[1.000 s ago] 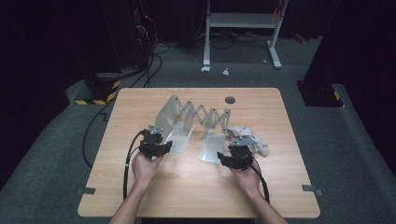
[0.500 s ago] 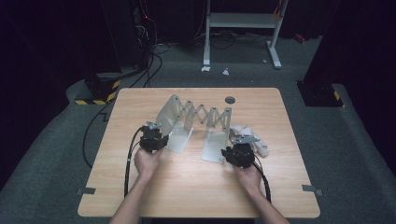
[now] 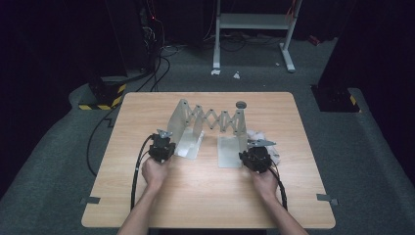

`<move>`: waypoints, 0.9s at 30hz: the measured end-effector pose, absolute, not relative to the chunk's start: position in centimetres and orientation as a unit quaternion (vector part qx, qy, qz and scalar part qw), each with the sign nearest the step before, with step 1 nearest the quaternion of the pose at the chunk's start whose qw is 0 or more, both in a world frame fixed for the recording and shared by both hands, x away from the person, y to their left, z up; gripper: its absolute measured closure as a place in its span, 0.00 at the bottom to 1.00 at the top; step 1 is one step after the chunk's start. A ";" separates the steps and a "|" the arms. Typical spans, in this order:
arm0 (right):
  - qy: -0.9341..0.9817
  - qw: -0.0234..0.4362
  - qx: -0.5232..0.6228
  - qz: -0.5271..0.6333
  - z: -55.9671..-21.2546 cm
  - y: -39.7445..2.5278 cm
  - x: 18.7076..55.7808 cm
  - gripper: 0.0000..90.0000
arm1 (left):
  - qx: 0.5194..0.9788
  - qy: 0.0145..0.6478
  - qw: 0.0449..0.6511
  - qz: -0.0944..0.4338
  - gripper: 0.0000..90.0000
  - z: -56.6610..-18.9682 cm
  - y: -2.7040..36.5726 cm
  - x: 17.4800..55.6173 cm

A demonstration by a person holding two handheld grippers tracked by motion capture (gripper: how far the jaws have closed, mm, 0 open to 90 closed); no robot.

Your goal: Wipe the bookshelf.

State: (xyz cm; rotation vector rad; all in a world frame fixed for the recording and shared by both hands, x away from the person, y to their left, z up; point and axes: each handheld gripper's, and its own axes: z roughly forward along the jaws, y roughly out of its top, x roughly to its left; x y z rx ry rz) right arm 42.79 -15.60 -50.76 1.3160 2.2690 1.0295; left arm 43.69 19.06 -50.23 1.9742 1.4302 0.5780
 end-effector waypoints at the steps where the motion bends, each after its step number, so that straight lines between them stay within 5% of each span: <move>1: 0.793 0.160 0.464 0.361 -50.8 -15.6 42.9 0.89 | 0.750 0.541 0.312 0.217 0.98 -50.2 19.0 43.6; 16: 0.774 0.137 0.487 0.382 -50.9 -16.7 44.9 0.88 | 0.748 0.536 0.335 0.203 0.99 -50.7 17.9 42.4; 24: 0.764 0.145 0.495 0.387 -50.5 -17.0 45.1 0.90 | 0.731 0.546 0.343 0.224 0.69 -49.8 18.7 42.5; 27: 0.766 0.150 0.495 0.381 -50.3 -16.7 45.5 0.91 | 0.729 0.548 0.347 0.219 0.68 -50.0 18.7 42.9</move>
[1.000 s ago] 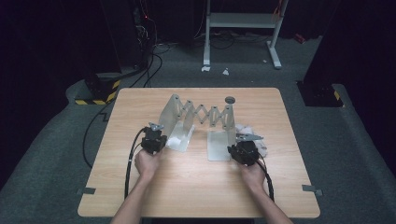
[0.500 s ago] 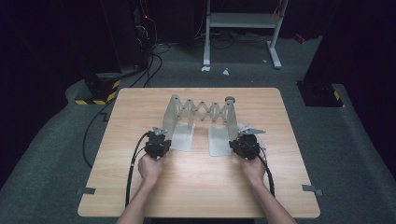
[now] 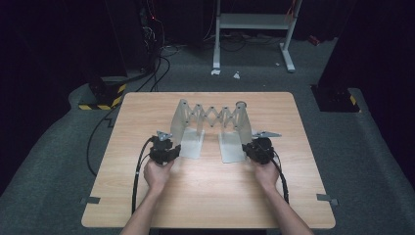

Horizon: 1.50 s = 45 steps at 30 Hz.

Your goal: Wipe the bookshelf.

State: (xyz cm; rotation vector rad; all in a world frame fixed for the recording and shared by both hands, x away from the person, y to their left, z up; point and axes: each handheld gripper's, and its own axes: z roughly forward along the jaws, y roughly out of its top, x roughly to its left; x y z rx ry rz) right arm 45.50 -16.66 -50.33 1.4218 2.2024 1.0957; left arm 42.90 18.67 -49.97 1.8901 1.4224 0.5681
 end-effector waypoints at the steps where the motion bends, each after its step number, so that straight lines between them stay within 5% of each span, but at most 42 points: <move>1: 0.765 0.151 0.496 0.381 -50.3 -16.6 45.6 0.91 | 0.730 0.550 0.343 0.216 0.70 -50.1 18.6 43.2; 9: 0.758 0.154 0.502 0.387 -50.5 -16.4 46.1 0.89 | 0.723 0.555 0.352 0.212 0.79 -50.2 18.6 44.2; 14: 0.776 0.122 0.472 0.401 -50.6 -16.4 45.9 0.57 | 0.729 0.553 0.346 0.210 0.68 -50.3 18.5 44.0; 16: 0.784 0.129 0.464 0.393 -50.6 -16.7 45.5 0.54 | 0.734 0.548 0.340 0.212 0.65 -50.4 18.5 43.8; 27: 0.780 0.168 0.478 0.368 -51.2 -19.3 45.5 0.87 | 0.731 0.550 0.349 0.205 0.64 -50.9 18.6 43.8; 45: 0.751 0.203 0.531 0.335 -52.4 -21.3 46.8 0.92 | 0.745 0.544 0.335 0.191 0.65 -51.9 18.6 43.9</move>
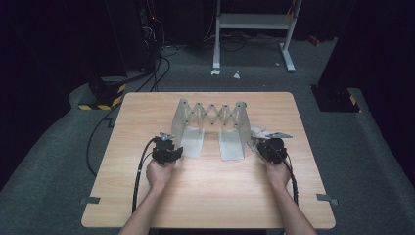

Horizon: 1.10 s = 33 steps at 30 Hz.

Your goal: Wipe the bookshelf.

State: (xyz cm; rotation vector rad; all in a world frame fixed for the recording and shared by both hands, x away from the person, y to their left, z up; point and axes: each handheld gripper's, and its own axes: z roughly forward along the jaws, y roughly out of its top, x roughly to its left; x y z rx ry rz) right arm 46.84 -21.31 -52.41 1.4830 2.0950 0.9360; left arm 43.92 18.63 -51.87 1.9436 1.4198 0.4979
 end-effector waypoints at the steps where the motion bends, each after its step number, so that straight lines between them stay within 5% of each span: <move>1: 0.749 0.206 0.535 0.332 -52.4 -21.5 46.8 0.92 | 0.745 0.543 0.337 0.190 0.65 -51.9 18.6 43.9; 8: 0.733 0.214 0.557 0.326 -52.3 -23.2 47.1 0.91 | 0.745 0.542 0.340 0.188 0.62 -51.9 18.6 43.8; 21: 0.734 0.216 0.527 0.370 -50.2 -22.7 44.4 0.60 | 0.732 0.542 0.370 0.184 0.48 -50.9 20.2 42.4; 33: 0.735 0.203 0.514 0.393 -50.0 -23.5 41.4 0.54 | 0.722 0.545 0.382 0.190 0.46 -50.6 22.0 39.4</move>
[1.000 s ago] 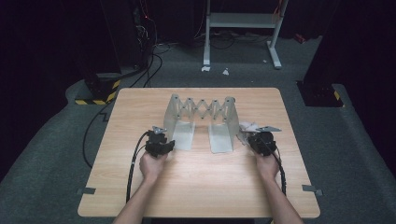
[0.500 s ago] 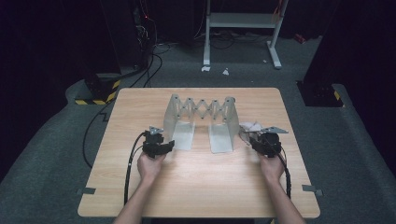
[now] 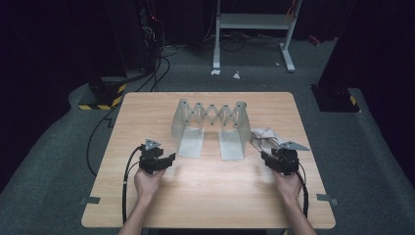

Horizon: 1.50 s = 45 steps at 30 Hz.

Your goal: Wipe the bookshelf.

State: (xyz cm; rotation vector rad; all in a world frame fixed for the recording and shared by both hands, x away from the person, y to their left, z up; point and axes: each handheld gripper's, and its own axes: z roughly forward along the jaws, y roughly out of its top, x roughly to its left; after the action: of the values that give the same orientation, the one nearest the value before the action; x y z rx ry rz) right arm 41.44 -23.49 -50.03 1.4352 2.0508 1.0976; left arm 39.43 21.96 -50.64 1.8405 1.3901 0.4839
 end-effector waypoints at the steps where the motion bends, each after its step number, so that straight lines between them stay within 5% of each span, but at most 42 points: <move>1: 0.735 0.202 0.514 0.393 -50.1 -23.5 41.2 0.54 | 0.720 0.546 0.383 0.190 0.46 -50.7 22.0 39.2; 45: 0.773 0.228 0.490 0.332 -53.1 -23.3 39.4 0.42 | 0.723 0.553 0.331 0.251 0.38 -53.7 22.3 37.3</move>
State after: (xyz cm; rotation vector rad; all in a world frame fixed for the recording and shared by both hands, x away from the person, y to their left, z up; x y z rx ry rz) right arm 39.40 -23.33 -53.09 1.3486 2.1285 0.9151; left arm 37.33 22.29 -53.66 1.8893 1.4449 0.6550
